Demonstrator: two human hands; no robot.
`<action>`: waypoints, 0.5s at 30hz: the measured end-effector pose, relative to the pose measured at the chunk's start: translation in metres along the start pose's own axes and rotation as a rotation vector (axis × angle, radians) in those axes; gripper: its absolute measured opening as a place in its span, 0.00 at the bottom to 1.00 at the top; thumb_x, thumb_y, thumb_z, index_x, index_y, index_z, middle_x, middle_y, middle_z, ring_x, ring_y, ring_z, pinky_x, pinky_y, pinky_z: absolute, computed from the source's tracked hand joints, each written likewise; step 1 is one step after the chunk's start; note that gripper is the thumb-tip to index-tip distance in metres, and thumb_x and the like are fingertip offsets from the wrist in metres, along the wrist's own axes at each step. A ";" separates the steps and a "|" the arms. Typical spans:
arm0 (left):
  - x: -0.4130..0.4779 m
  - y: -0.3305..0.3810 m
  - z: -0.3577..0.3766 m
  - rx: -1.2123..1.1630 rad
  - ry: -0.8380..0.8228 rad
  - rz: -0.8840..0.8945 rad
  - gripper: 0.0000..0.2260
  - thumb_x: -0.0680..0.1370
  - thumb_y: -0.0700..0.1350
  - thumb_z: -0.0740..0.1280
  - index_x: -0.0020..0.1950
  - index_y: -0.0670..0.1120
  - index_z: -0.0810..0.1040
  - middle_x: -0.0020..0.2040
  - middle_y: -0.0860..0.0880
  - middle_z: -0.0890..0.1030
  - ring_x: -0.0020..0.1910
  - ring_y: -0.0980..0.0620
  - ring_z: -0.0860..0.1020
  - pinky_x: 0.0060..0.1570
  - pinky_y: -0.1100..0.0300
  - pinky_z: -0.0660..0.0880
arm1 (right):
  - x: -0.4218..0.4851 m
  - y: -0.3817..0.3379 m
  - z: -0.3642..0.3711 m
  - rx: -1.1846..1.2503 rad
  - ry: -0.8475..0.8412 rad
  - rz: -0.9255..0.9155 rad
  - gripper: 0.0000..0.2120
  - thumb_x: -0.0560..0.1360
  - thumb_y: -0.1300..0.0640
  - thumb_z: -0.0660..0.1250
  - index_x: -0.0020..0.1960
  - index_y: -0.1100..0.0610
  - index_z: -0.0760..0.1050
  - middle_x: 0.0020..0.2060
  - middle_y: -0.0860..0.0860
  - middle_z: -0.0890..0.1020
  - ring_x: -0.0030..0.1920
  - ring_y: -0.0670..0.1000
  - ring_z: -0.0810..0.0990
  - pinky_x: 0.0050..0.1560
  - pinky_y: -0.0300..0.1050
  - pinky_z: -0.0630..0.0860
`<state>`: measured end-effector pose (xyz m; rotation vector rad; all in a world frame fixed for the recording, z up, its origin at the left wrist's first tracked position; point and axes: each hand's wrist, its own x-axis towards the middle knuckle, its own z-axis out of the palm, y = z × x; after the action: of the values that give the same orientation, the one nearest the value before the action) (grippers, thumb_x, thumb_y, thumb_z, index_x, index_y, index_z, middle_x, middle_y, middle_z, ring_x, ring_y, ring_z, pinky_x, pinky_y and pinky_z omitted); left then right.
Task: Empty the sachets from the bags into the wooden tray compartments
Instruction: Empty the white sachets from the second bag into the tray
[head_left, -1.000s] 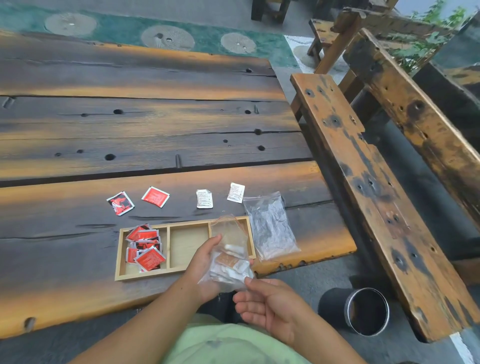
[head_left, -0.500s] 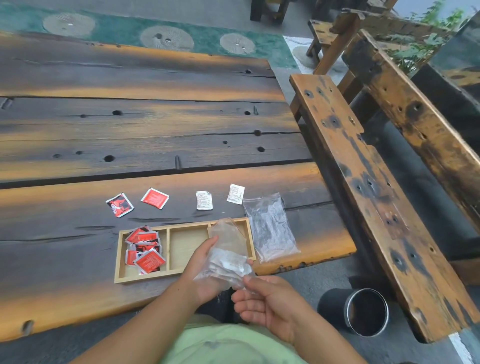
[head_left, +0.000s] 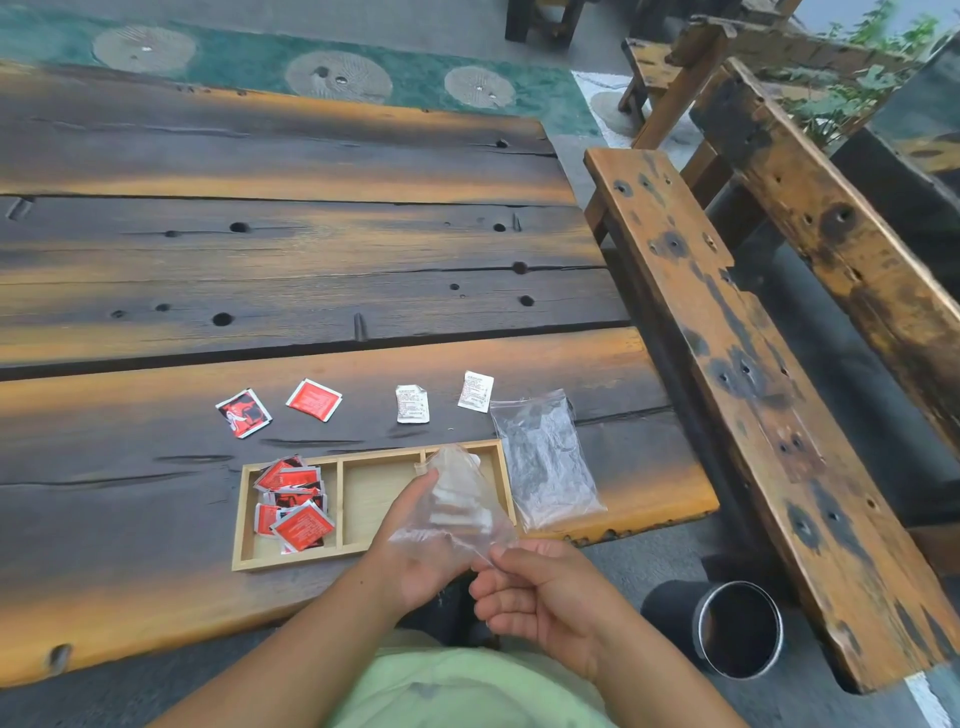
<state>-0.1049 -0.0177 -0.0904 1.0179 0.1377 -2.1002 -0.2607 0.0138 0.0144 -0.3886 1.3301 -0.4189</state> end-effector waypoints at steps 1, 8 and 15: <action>-0.002 0.000 0.001 0.008 0.012 0.014 0.29 0.75 0.55 0.69 0.69 0.38 0.71 0.60 0.33 0.75 0.59 0.33 0.76 0.56 0.42 0.74 | -0.001 -0.001 0.000 0.001 0.000 -0.004 0.10 0.81 0.61 0.64 0.45 0.64 0.80 0.35 0.59 0.85 0.28 0.51 0.83 0.28 0.41 0.79; -0.014 0.000 0.015 -0.003 -0.052 0.022 0.22 0.80 0.55 0.59 0.60 0.38 0.75 0.47 0.36 0.81 0.43 0.39 0.82 0.40 0.49 0.80 | -0.004 -0.010 0.000 0.012 -0.005 -0.021 0.09 0.80 0.61 0.64 0.48 0.66 0.80 0.35 0.60 0.84 0.28 0.51 0.83 0.27 0.41 0.80; -0.023 0.003 0.024 0.047 -0.081 0.025 0.19 0.80 0.54 0.59 0.58 0.39 0.76 0.46 0.37 0.81 0.38 0.40 0.82 0.35 0.51 0.80 | -0.010 -0.017 0.002 0.002 -0.038 -0.047 0.10 0.80 0.61 0.64 0.46 0.65 0.80 0.34 0.60 0.84 0.28 0.52 0.83 0.27 0.40 0.79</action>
<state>-0.1089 -0.0155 -0.0575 0.9556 0.0351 -2.1269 -0.2619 0.0042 0.0319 -0.4245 1.2858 -0.4498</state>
